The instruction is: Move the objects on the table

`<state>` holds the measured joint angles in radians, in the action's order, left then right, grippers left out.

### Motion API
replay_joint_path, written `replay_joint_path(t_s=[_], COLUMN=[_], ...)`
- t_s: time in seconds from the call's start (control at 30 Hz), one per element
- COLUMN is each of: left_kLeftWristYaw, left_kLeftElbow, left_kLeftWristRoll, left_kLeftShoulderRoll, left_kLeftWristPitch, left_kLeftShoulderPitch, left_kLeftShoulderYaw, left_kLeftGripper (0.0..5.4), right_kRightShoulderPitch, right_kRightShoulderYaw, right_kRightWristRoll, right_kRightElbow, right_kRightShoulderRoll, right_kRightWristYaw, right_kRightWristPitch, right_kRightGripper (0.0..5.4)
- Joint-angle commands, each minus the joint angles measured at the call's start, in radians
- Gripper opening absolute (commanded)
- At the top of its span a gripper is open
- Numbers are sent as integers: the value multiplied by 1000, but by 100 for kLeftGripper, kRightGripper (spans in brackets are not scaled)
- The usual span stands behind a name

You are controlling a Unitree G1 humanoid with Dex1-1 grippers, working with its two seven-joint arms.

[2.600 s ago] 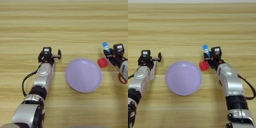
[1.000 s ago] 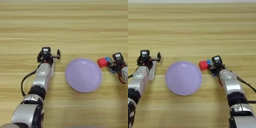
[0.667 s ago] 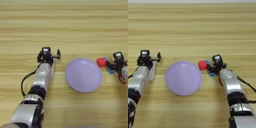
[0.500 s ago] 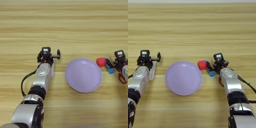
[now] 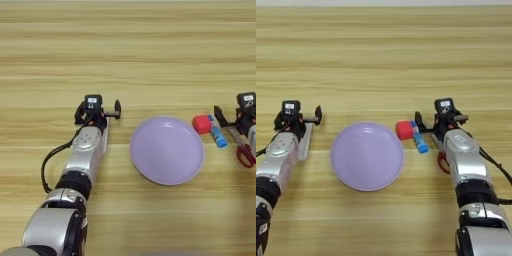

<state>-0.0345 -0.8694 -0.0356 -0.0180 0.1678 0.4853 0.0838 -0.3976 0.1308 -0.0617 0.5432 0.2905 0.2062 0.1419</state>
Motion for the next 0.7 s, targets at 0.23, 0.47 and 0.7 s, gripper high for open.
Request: replay_joint_path(t_s=[0.23,0.47,0.7], left_kLeftWristYaw=[-22,-31,-7], left_kLeftElbow=[-73,-89,-99], left_kLeftWristRoll=[49,60,58], left_kLeftShoulderRoll=[-36,-66,-98], left_kLeftWristPitch=[-48,-56,-63], left_kLeftShoulderPitch=[12,-6,-40], left_kLeftShoulderYaw=[-22,-20,-16], left_kLeftGripper=[540,540,540], right_kRightShoulderPitch=[-10,-2,13], right_kRightShoulderYaw=[2,-7,-33], right_kRightWristRoll=[-10,-3,10], right_kRightElbow=[-17,-47,-93], right_kRightShoulderRoll=[-11,-33,-79], right_kRightWristYaw=[-4,-17,-54], right_kRightWristPitch=[-10,1,21], right_kRightGripper=[535,535,535])
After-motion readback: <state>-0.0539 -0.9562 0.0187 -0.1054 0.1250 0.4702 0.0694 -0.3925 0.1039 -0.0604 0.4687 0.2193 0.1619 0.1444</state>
